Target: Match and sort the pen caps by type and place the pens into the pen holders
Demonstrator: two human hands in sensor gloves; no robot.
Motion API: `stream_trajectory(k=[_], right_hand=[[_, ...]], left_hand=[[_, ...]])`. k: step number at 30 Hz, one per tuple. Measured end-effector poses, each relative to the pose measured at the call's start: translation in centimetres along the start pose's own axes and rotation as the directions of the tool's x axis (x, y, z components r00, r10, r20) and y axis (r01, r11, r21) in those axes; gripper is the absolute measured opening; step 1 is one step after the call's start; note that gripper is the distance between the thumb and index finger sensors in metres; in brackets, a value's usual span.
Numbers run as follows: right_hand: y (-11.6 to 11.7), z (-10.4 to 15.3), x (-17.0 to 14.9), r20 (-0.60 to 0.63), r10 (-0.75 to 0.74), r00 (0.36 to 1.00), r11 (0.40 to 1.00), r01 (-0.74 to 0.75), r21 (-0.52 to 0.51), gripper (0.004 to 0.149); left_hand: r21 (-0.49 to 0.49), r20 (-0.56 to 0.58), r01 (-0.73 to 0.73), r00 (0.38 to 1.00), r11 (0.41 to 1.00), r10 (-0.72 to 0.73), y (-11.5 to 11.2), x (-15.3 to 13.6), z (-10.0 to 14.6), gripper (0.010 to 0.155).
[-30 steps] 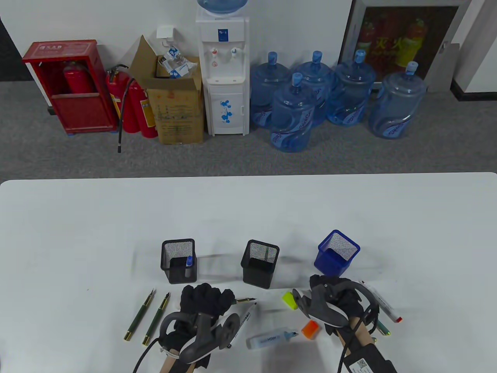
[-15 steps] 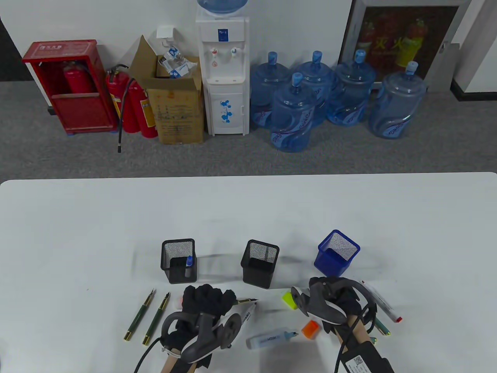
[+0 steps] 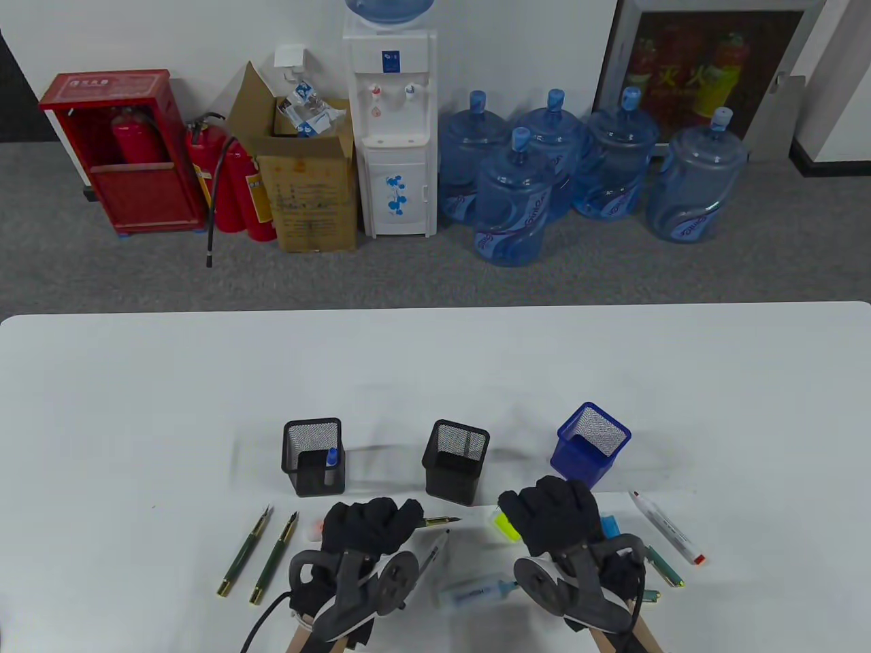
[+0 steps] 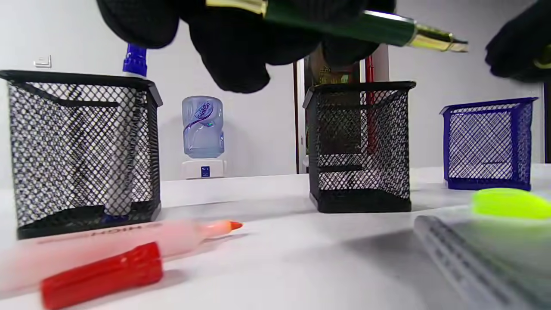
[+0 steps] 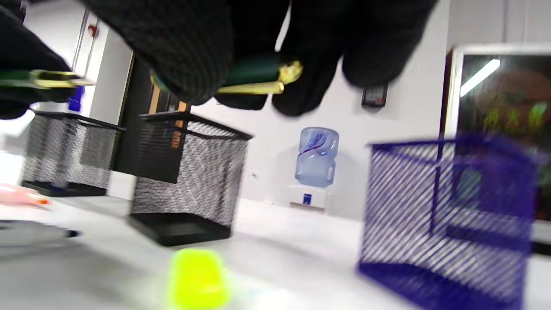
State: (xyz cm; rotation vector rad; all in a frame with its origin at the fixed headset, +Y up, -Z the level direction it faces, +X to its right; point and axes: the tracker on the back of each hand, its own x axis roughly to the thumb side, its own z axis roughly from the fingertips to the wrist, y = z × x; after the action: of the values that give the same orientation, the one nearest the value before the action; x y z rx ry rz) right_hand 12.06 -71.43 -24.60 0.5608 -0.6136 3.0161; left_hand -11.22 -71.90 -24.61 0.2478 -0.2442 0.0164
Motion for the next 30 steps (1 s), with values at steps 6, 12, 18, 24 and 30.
stream_trajectory(k=[6,12,18,24,30], right_hand=[[0.2,0.2,0.3,-0.010,-0.112,0.994,0.994,0.112,0.003,0.051],[0.2,0.2,0.6,-0.006,-0.106,0.994,0.994,0.106,-0.002,0.052],[0.4,0.2,0.7,0.002,-0.101,0.995,0.995,0.101,-0.002,0.052],[0.4,0.2,1.4,0.027,-0.133,0.991,0.991,0.134,-0.003,0.053],[-0.1,0.2,2.0,0.038,-0.197,0.980,0.979,0.198,-0.038,0.053]], left_hand=[[-0.002,0.031,-0.017,0.999,1.000,0.017,-0.4,1.5,-0.1,0.054],[-0.006,0.053,-0.019,0.998,1.000,0.020,-0.5,2.5,-0.1,0.054],[-0.009,0.064,-0.027,0.998,1.000,0.028,-0.6,3.0,-0.1,0.054],[-0.024,0.096,-0.033,0.995,0.999,0.035,-0.8,3.8,-0.1,0.054],[0.004,0.142,-0.062,0.988,0.998,0.061,-0.1,4.3,0.0,0.053]])
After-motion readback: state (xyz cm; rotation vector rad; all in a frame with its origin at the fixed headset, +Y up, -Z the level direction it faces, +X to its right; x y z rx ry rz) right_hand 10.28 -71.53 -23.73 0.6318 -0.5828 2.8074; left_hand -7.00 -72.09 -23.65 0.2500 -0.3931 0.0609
